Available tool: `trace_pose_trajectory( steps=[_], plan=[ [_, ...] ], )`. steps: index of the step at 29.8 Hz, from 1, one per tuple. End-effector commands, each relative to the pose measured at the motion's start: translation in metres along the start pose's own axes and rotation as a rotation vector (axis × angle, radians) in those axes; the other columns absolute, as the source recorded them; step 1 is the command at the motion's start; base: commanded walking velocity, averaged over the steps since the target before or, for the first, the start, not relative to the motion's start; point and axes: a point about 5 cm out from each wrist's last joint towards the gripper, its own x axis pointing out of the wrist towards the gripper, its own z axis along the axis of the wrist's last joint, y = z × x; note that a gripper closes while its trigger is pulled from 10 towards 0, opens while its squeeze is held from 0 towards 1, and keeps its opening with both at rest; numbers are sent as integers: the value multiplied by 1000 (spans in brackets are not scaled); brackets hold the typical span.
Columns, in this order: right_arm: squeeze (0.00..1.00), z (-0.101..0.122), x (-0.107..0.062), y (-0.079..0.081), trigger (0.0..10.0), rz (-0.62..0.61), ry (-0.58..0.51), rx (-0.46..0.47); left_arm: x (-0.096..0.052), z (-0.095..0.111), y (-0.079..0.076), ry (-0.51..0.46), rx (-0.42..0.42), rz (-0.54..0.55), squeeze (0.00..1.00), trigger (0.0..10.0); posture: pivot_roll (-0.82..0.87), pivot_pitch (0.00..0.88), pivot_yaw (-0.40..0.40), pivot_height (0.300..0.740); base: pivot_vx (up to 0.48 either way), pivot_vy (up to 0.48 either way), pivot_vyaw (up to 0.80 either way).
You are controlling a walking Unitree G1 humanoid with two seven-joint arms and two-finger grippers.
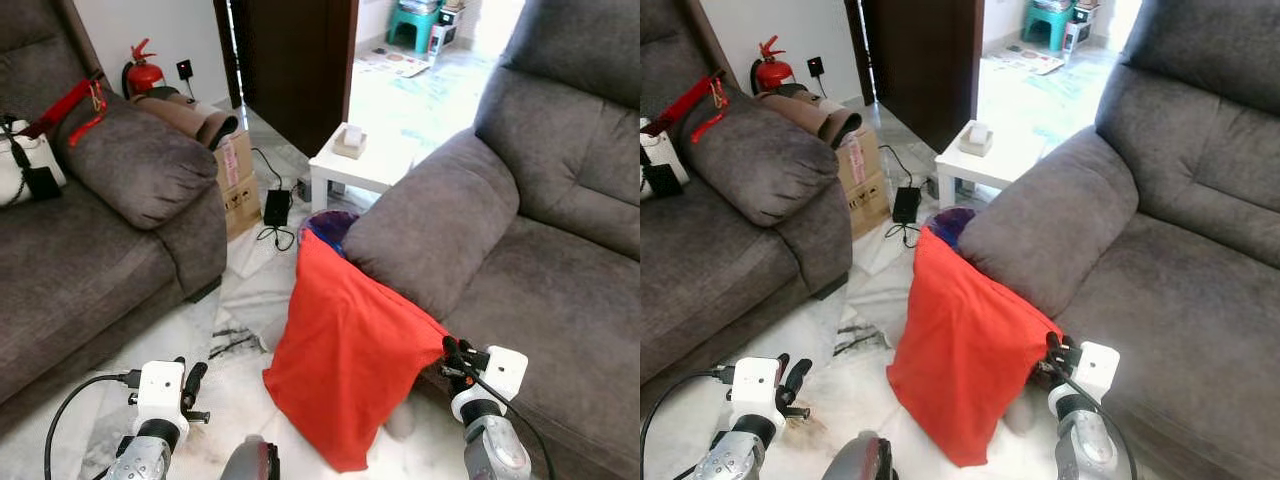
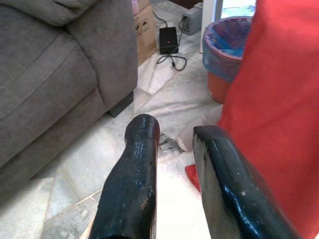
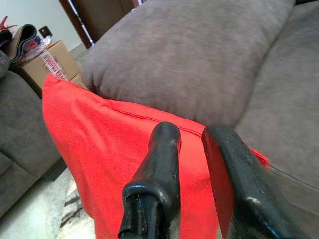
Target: Move the pillow to the sofa from floor
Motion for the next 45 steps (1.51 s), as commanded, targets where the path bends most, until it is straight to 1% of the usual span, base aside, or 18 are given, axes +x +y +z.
trace_pose_trajectory(
  steps=[1, 13, 24, 45],
  plan=[
    [0, -2, 0, 1, 10000, -4, 13, 3, -2, -3, 4, 17, 11, 6, 0, 10000, 92, 163, 31, 650, 334, 0, 0],
    [0, -2, 2, 1, 10000, -11, 17, 8, -1, -2, 3, 16, 8, -5, 0, 10000, 95, 161, 31, 650, 328, 0, 0],
    [0, -1, 4, -1, 10000, -18, 26, 4, -1, -2, 4, 21, 4, -4, 0, 10000, 99, 161, 29, 650, 0, 0, 0],
    [0, -2, 4, -1, 10000, -24, 35, 1, -1, -2, 4, 19, 3, -4, 0, 10000, 99, 167, 30, 650, 317, 0, 0]
  ],
)
